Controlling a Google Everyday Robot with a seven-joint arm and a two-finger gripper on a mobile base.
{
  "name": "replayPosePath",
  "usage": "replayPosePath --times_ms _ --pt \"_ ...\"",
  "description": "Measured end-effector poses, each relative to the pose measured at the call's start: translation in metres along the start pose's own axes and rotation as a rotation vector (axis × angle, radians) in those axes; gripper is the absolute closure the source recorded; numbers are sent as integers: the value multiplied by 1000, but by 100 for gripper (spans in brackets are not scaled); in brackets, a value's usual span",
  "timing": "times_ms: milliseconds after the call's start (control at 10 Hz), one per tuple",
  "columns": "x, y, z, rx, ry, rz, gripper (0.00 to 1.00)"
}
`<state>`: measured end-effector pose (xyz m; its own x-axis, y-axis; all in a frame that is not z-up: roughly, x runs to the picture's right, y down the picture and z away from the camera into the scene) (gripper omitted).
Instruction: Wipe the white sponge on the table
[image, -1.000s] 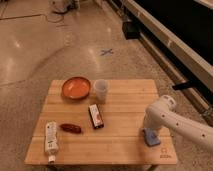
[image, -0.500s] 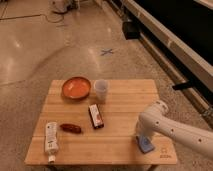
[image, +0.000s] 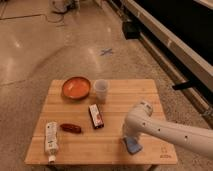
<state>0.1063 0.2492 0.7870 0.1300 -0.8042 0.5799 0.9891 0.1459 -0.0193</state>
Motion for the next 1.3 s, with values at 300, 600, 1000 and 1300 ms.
replayPosePath --times_ms 300,600,1000,1300 --pt "7 -34 1 3 20 -38 100" --pt "18 -53 12 -27 42 -55 100" --pt "41 -79 16 -35 76 -41 100" --pt "67 -80 11 -44 114 -13 100"
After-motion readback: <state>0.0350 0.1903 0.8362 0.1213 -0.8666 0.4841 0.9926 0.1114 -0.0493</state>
